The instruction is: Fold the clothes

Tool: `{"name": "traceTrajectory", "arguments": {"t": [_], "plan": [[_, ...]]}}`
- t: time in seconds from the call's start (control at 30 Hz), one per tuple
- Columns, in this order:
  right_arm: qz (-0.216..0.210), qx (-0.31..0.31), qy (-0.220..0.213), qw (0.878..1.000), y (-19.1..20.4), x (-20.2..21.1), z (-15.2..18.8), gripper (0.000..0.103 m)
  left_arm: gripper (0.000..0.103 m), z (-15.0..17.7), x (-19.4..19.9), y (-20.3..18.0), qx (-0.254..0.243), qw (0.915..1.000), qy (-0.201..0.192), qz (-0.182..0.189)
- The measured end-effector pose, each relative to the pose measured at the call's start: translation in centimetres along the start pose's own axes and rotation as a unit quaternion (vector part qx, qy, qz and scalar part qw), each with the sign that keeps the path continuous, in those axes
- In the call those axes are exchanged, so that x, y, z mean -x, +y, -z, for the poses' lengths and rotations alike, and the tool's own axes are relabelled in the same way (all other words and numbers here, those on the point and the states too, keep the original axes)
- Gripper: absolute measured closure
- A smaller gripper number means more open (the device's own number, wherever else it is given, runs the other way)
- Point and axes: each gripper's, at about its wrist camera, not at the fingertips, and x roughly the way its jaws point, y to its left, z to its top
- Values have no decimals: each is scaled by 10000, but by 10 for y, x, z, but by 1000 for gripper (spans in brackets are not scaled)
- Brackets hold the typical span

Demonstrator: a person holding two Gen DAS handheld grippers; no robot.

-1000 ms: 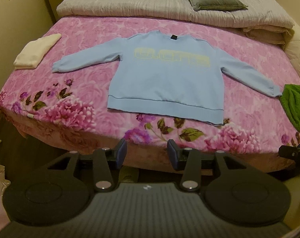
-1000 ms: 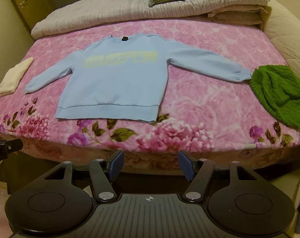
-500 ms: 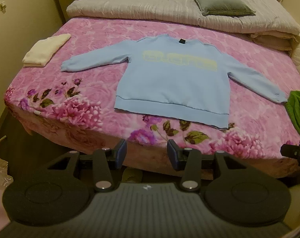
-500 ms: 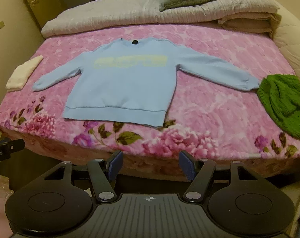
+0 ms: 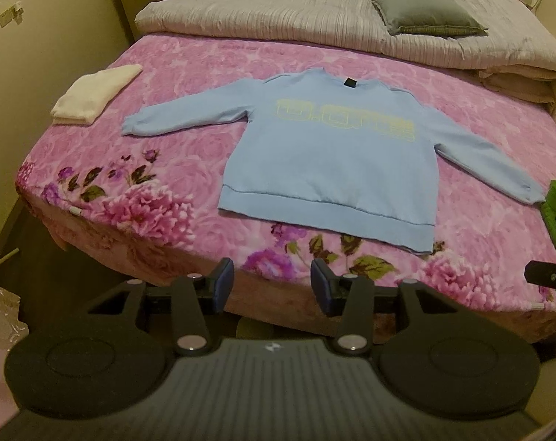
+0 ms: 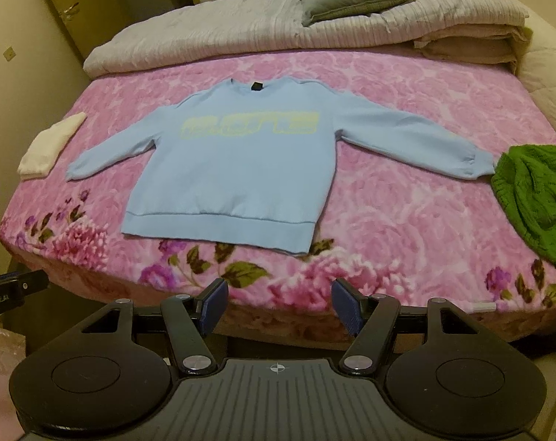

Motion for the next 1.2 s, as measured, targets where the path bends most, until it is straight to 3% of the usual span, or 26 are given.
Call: {"name": "traceTrajectory", "arguments": {"t": [0.23, 0.33, 0.47, 0.6, 0.83, 1.07, 1.2], "plan": [[41, -223, 111, 9997, -5, -28, -22, 37, 61, -24, -36, 0, -15, 9998, 198, 33], [245, -449, -105, 9986, -9, -41, -41, 37, 61, -42, -59, 5, 48, 9995, 302, 97], [518, -752, -428, 9949, -12, -58, -76, 37, 61, -78, -94, 15, 77, 9989, 389, 242], [729, -924, -454, 9920, -7, -83, -115, 37, 61, -126, -130, 30, 96, 9979, 464, 448], [729, -1580, -576, 9831, 7, -138, -172, 37, 61, -193, -199, 78, 180, 9972, 439, 574], [723, -1627, -296, 9836, 26, -198, -209, 37, 61, -219, -267, 139, 925, 9903, 685, 784], [804, -1475, 76, 9858, 40, -238, -215, 37, 62, -220, -311, 182, 1690, 9776, 825, 944]]}}
